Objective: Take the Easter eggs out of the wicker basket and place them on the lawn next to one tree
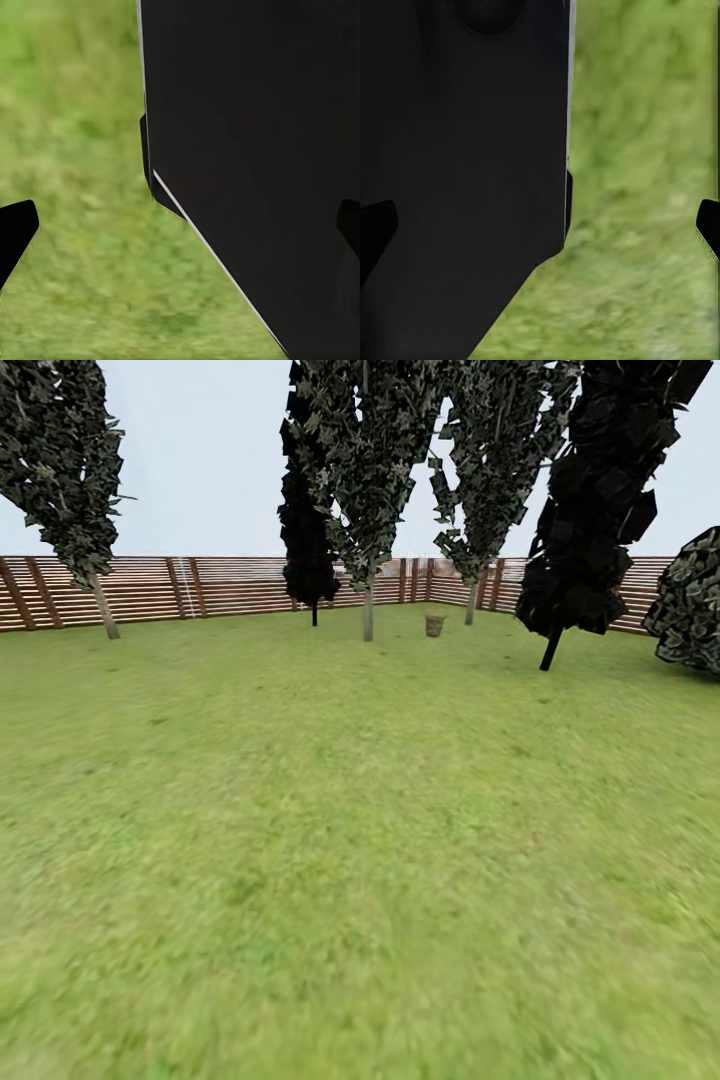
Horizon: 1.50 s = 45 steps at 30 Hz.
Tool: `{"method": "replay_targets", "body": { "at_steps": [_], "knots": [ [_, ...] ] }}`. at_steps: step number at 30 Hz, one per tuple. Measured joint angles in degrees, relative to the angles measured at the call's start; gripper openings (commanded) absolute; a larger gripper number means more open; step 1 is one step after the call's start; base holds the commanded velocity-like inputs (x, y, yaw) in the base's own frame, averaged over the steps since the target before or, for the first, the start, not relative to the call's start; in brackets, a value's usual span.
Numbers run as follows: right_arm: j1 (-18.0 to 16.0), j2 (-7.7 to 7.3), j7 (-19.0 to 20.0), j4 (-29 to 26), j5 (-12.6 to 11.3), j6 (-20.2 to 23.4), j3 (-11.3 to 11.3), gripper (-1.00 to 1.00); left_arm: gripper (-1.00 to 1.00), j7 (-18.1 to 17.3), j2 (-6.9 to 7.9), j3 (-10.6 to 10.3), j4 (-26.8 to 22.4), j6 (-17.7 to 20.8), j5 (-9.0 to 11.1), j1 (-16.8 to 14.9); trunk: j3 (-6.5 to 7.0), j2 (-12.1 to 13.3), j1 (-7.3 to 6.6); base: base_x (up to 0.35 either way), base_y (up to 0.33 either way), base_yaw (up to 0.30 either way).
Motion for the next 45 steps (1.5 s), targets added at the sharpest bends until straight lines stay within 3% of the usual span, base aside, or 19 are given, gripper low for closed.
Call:
{"method": "replay_targets", "body": {
  "at_steps": [35, 45],
  "knots": [
    [0.0, 0.0, 0.02, -0.03, 0.19, 0.0, 0.3, 1.0, 1.0, 0.0, 0.0, 0.0, -0.08, 0.0, 0.0, 0.0, 0.0, 0.0, 0.0, 0.33, 0.0, 0.001],
    [0.02, 0.0, 0.02, -0.03, 0.08, 0.0, 0.18, 1.0, 1.0, 0.0, 0.01, 0.0, -0.03, 0.01, 0.0, 0.0, 0.0, 0.0, 0.0, 0.331, 0.0, 0.205]
  ]
}}
